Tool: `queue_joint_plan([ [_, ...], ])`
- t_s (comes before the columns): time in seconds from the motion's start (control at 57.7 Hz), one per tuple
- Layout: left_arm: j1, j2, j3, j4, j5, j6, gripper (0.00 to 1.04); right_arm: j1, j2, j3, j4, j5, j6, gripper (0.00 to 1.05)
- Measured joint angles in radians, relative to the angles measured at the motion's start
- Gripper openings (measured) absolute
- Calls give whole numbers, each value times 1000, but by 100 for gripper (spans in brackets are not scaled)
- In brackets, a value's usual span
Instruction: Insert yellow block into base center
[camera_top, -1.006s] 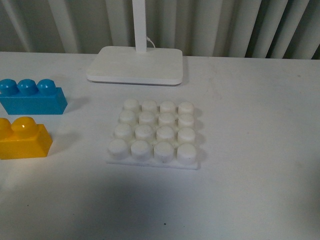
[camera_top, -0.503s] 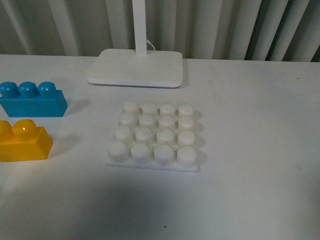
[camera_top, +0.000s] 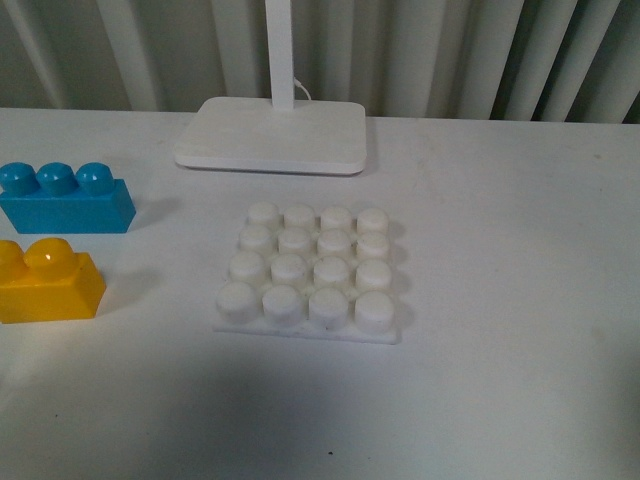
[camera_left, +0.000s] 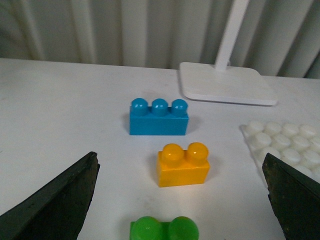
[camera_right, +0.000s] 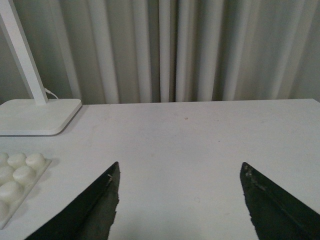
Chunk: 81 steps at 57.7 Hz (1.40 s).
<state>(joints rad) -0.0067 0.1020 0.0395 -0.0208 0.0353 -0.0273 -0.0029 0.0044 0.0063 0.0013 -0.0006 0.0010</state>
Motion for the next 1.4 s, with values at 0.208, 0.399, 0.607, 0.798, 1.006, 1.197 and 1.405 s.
queue_joint_plan([
  [0.208,167,340,205,13,365,340,98,0,0,0,0,0,0,95],
  [0.399,278,724,491,-320,559,906,98,0,0,0,0,0,0,96],
  [0.607,227,1065,816,-624,441,1451,98,0,0,0,0,0,0,96],
  [0.798,139,1278,985,-720,332,1572,98,0,0,0,0,0,0,96],
  [1.006,27,1444,1051,-738,286,1581,98,0,0,0,0,0,0,96],
  [1.197,-16,1529,1061,-708,235,1569,98,0,0,0,0,0,0,96],
  [1.405,-18,1592,1105,-700,201,1561,98,0,0,0,0,0,0,96],
])
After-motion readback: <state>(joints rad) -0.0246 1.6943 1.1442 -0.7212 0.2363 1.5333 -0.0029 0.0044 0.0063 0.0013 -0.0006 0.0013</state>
